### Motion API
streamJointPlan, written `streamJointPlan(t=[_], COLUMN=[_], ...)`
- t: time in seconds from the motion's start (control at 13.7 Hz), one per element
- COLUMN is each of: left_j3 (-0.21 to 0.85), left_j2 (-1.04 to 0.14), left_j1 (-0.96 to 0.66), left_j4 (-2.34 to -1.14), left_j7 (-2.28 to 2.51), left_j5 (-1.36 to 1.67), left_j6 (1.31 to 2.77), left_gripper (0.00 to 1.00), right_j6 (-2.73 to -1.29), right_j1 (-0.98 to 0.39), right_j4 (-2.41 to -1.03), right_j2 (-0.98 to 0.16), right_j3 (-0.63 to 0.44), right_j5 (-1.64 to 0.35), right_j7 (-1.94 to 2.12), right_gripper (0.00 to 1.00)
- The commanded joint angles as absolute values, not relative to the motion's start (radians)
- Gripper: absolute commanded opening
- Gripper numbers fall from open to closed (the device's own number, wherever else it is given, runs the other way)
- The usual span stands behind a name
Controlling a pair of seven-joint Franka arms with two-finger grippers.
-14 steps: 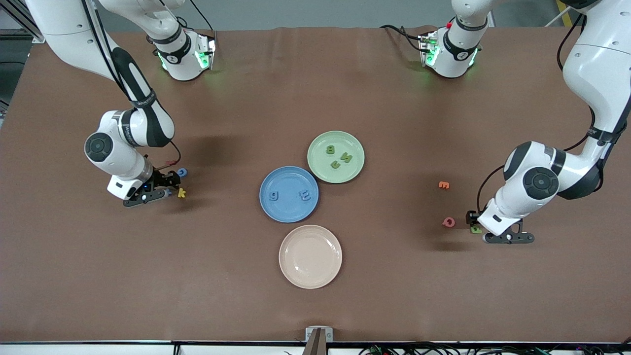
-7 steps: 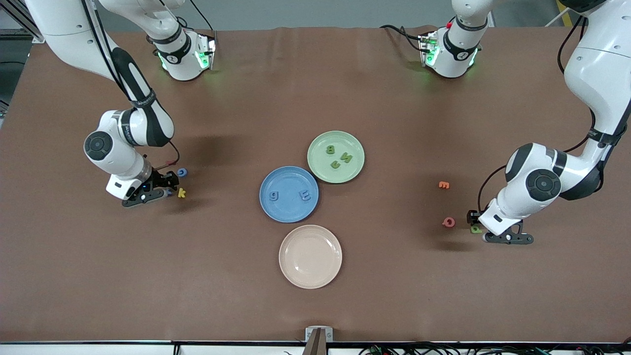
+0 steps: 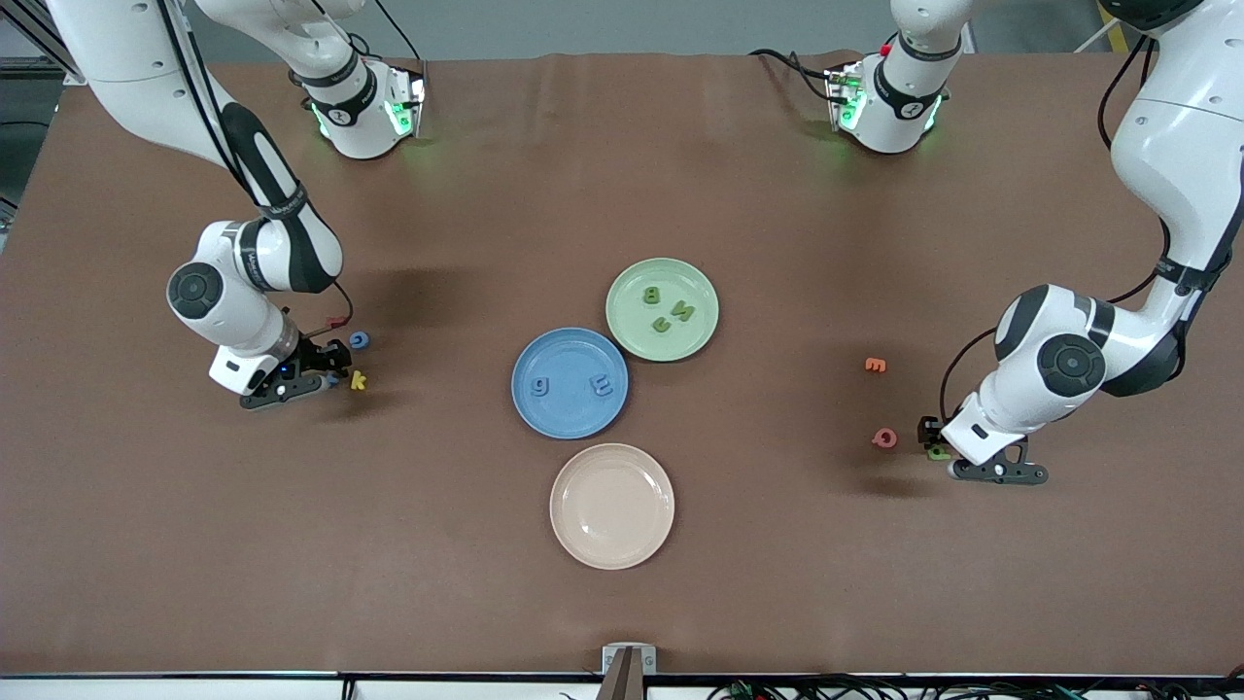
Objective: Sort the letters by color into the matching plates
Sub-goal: 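Grasp the blue x with the right gripper while the left gripper reaches green p, then grasp the green p with the left gripper while the right gripper lifts the x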
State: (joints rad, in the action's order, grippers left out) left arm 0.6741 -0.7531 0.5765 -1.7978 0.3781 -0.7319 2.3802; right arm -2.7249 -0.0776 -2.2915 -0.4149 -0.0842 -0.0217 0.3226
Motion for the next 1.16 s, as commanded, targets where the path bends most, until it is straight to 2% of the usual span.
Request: streamJointPlan(t=[0.0,0.15,0.44,0.87,1.09], left_j3=[0.681,0.680,0.675,0.664,0.664], left_j2=[-0.788,-0.788,-0.805,-0.833,-0.830], left_j1=[0.584,0.595,0.597,0.595,0.588], left_j4=[-1.773,-1.773,-1.752,-1.735,-1.735], left_j7=[0.353,0.338,0.330,0.330,0.342], left_j5=[-0.745,-0.746,-0.745,-0.742,-0.738], left_j6=[2.410,2.410,2.411,2.425,2.427], left_gripper=[0.63,0.63,0.63,0.62,0.62], right_j6=[-2.743,-2.743,-2.743,-2.740,-2.724], right_j1=[-0.064,-0.064,-0.066,-0.064,-0.066], right_j4=[-2.293,-2.293,-2.293,-2.292,-2.275], right_j2=[-0.420,-0.422,-0.422,-0.422,-0.420], right_j3=[-0.078,-0.078,-0.077,-0.077,-0.077], right_j5=[-0.014,-0.014,-0.015,-0.026,-0.028], right_j7=[0.331,0.328,0.322,0.319,0.289], right_gripper=[0.79,0.76,0.54,0.04,0.00])
